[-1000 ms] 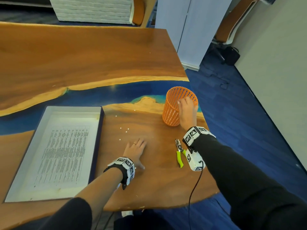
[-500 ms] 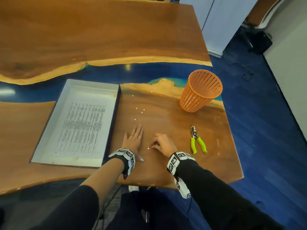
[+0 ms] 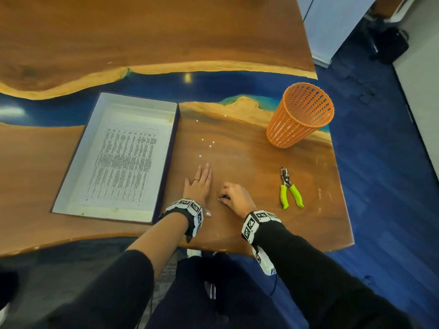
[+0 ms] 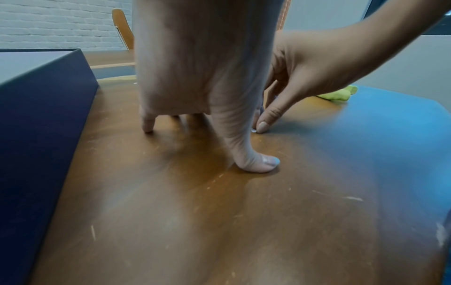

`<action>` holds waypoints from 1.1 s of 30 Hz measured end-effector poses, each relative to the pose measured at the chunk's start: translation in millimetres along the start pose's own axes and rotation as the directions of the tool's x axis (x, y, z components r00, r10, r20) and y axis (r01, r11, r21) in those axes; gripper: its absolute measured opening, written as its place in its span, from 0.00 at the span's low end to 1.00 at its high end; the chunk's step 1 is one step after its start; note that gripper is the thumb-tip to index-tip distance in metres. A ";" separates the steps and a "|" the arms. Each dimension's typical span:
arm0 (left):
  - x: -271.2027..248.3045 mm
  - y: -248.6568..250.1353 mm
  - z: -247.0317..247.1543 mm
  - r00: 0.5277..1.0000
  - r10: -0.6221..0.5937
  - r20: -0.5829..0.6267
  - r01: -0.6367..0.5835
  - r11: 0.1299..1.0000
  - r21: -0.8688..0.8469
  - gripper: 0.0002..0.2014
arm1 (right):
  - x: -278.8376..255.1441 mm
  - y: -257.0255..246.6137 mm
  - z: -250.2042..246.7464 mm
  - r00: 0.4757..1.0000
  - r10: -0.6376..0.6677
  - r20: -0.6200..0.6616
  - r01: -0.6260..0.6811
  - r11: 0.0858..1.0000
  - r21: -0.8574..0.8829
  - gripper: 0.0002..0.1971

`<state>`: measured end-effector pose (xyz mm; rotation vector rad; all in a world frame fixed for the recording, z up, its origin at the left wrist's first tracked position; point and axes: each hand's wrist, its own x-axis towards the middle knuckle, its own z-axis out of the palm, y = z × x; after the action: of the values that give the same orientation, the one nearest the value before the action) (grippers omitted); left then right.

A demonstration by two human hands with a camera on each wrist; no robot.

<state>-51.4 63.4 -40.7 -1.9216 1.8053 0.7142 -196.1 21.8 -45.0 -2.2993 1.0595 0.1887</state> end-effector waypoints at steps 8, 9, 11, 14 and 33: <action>0.6 0.7 2.9 1.000 -0.012 -0.017 0.013 0.999 0.031 0.71 | -0.4 -3.7 -3.1 0.996 -0.069 0.055 0.074 0.992 -0.101 0.08; 0.9 1.1 2.8 1.000 -0.013 -0.017 0.013 0.999 0.029 0.71 | -0.7 -3.7 -2.9 0.996 -0.073 0.056 0.079 0.991 -0.106 0.08; 0.1 1.3 2.0 1.000 -0.016 -0.019 0.016 0.999 0.032 0.71 | -0.3 -4.0 -2.3 0.995 -0.079 0.059 0.086 0.990 -0.116 0.07; 0.3 0.9 2.1 1.000 -0.011 -0.020 0.012 0.999 0.031 0.72 | 1.5 -3.4 -1.2 0.994 -0.088 0.068 0.096 0.987 -0.129 0.07; 11.7 12.3 -14.0 0.998 0.059 -0.004 -0.057 0.979 0.194 0.70 | 22.3 18.9 -90.6 0.940 -0.073 -0.334 0.028 0.990 -0.138 0.08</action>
<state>-62.0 44.7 -36.3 -1.7556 1.8689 0.5270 -205.2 -53.9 12.1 -2.5354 1.1824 -0.1705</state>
